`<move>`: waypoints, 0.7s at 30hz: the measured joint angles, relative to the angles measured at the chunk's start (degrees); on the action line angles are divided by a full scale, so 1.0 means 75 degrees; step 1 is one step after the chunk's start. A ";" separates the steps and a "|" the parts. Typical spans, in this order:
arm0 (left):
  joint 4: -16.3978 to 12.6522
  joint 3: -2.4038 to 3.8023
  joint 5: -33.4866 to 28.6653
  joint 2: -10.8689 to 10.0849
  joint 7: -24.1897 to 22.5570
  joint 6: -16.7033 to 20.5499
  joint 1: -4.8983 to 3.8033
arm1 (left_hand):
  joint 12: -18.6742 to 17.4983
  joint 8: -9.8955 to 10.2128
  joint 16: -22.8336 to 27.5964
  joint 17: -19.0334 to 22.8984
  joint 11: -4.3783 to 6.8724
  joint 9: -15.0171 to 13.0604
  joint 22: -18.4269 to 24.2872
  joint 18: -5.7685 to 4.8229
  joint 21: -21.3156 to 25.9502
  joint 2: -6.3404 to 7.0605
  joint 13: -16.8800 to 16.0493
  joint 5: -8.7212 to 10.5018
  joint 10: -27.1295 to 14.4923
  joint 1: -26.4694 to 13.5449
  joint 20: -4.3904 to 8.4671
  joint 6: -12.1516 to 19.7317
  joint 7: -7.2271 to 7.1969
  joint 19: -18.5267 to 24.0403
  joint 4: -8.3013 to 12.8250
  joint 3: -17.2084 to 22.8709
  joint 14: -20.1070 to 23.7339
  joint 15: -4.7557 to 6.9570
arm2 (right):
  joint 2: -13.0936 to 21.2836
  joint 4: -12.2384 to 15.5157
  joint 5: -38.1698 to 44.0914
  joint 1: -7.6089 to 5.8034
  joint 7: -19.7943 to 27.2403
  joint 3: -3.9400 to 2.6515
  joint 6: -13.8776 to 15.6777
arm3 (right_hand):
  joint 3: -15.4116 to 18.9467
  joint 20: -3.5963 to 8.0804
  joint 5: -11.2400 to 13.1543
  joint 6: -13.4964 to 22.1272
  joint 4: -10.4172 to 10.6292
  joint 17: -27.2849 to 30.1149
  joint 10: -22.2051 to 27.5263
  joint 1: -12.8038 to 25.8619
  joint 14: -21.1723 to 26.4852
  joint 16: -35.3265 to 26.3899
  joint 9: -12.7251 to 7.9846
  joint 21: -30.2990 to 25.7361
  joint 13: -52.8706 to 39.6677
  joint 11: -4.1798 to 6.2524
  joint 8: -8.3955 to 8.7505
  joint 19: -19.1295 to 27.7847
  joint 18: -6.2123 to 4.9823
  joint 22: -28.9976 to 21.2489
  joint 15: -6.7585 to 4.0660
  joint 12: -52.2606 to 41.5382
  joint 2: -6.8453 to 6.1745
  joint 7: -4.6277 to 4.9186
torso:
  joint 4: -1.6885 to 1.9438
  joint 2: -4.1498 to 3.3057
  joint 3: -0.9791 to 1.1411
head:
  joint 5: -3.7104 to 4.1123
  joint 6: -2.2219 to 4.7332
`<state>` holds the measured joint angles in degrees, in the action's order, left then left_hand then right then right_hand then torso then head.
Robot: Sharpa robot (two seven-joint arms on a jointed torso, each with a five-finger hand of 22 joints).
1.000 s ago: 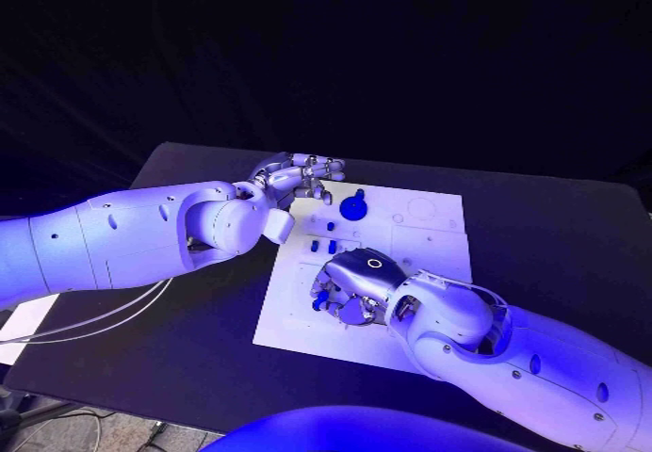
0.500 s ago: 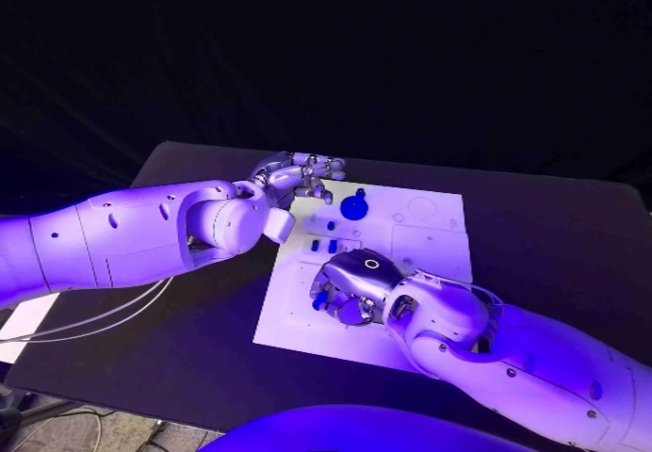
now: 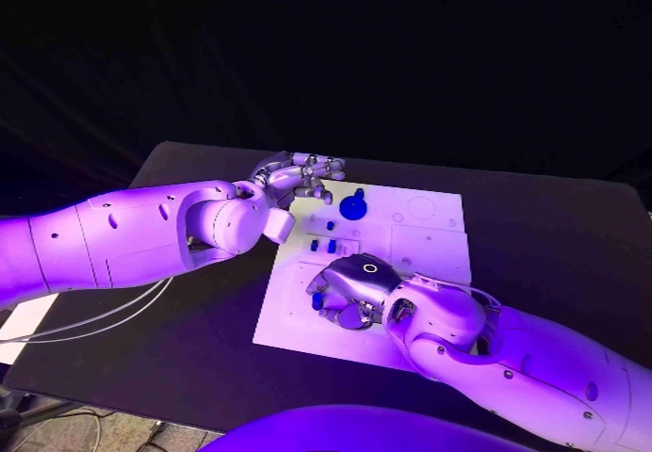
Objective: Assemble the parts on the task board
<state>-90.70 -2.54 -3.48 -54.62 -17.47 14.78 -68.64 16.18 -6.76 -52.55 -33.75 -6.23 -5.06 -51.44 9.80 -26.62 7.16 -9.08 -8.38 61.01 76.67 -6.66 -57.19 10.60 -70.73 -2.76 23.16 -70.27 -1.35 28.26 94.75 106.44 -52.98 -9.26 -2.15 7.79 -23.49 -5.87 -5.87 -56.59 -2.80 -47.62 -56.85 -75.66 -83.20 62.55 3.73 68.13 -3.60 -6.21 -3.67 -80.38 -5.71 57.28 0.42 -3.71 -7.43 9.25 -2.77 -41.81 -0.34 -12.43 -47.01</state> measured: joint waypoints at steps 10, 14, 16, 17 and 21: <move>0.0007 0.0000 0.0000 -0.0001 0.0009 -0.0004 0.0000 | 0.0000 0.0000 0.0000 -0.0001 0.0000 0.0000 0.0000 0.0000 0.0000 0.0000 0.0001 0.0000 0.0000 0.0000 0.0000 0.0000 0.0000 0.0000 0.0000 0.0000 0.0000 0.0000 | 0.0290 0.0185 -0.0028 0.0003 0.0083 -0.0002 0.0423 | 0.0711 -0.0037 -0.0431 0.0212 0.0069 0.0300 0.0517 0.0065 0.0054 -0.0196 0.0018 -0.0270 -0.0031 -0.0055 0.0000 0.0100 0.0000 -0.0362 0.0054 -0.0200 -0.0066 -0.0084 | 0.0004 0.0000 0.0004 | 0.0012 0.0001; 0.0022 0.0000 0.0000 -0.0009 0.0014 -0.0005 0.0001 | 0.0000 0.0000 0.0000 -0.0001 0.0000 0.0000 0.0000 -0.0001 0.0000 0.0000 0.0001 0.0000 0.0000 0.0000 0.0000 0.0000 0.0000 0.0000 0.0000 0.0000 0.0000 0.0000 | 0.0582 0.0333 -0.0150 0.0021 0.0238 -0.0014 0.0967 | 0.0801 -0.0036 -0.0506 0.0220 0.0038 0.0460 0.0512 -0.0009 0.0082 -0.0294 0.0020 -0.0338 -0.0048 -0.0051 0.0000 0.0149 0.0000 -0.0486 0.0082 -0.0341 0.0009 -0.0051 | 0.0000 0.0008 0.0008 | 0.0015 0.0007; 0.0035 0.0000 0.0000 -0.0010 0.0017 -0.0006 0.0001 | 0.0000 0.0000 0.0000 -0.0001 0.0000 0.0000 0.0000 -0.0001 0.0000 0.0000 0.0001 0.0000 0.0000 0.0000 0.0000 0.0000 0.0000 0.0000 0.0000 0.0000 0.0000 0.0000 | 0.0822 0.0492 -0.0315 0.0027 0.0392 -0.0062 0.1322 | 0.0827 -0.0036 -0.0506 0.0175 0.0060 0.0539 0.0295 -0.0049 0.0100 -0.0372 0.0027 -0.0386 -0.0077 0.0009 -0.0001 0.0149 -0.0066 -0.0517 0.0063 -0.0505 0.0049 -0.0007 | -0.0008 0.0015 0.0007 | 0.0056 0.0037; 0.0040 0.0000 0.0000 -0.0010 0.0018 -0.0007 0.0001 | 0.0000 0.0000 0.0000 -0.0001 0.0000 0.0000 0.0000 -0.0001 0.0000 0.0000 0.0002 0.0000 0.0000 0.0000 0.0000 0.0000 0.0000 0.0000 0.0000 0.0000 0.0000 0.0000 | 0.0944 0.0585 -0.0413 0.0027 0.0466 -0.0097 0.1470 | 0.0847 -0.0036 -0.0506 0.0174 0.0079 0.0575 0.0141 -0.0080 0.0125 -0.0407 0.0027 -0.0385 -0.0091 0.0026 -0.0001 0.0149 -0.0104 -0.0525 0.0039 -0.0604 0.0082 -0.0007 | -0.0011 0.0018 0.0007 | 0.0094 0.0059; 0.0064 0.0000 0.0000 0.0002 0.0024 -0.0012 0.0002 | 0.0000 0.0000 0.0000 -0.0001 0.0000 0.0000 0.0000 0.0000 0.0000 0.0000 0.0002 0.0000 0.0000 0.0000 0.0000 0.0000 0.0000 0.0000 0.0000 0.0000 0.0000 0.0000 | 0.1637 0.1082 -0.1122 -0.0015 0.0703 -0.0293 0.1943 | 0.0896 0.0009 -0.0550 0.0020 0.0129 0.0436 -0.0540 0.0011 0.0043 -0.0320 0.0045 -0.0280 -0.0169 0.0073 -0.0001 0.0096 -0.0119 -0.0320 -0.0042 -0.0979 0.0183 0.0003 | -0.0027 0.0037 0.0004 | 0.0245 0.0157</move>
<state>-90.22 -2.54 -3.48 -54.61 -17.28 14.68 -68.63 16.18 -6.76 -52.55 -33.76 -6.23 -5.06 -51.44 9.80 -26.62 7.16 -9.06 -8.38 61.01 76.66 -6.66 -57.19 10.60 -70.73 -2.76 23.16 -70.27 -1.35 40.54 102.86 98.02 -53.09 -3.99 -4.35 22.36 -16.76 -5.81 -9.99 -56.44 -1.83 -44.36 -60.90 -75.58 -82.87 60.15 4.07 66.03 -4.87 -5.66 -3.68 -79.66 -6.61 54.89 0.11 -11.05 -6.06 9.27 -2.97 -41.54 -0.31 -10.60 -45.83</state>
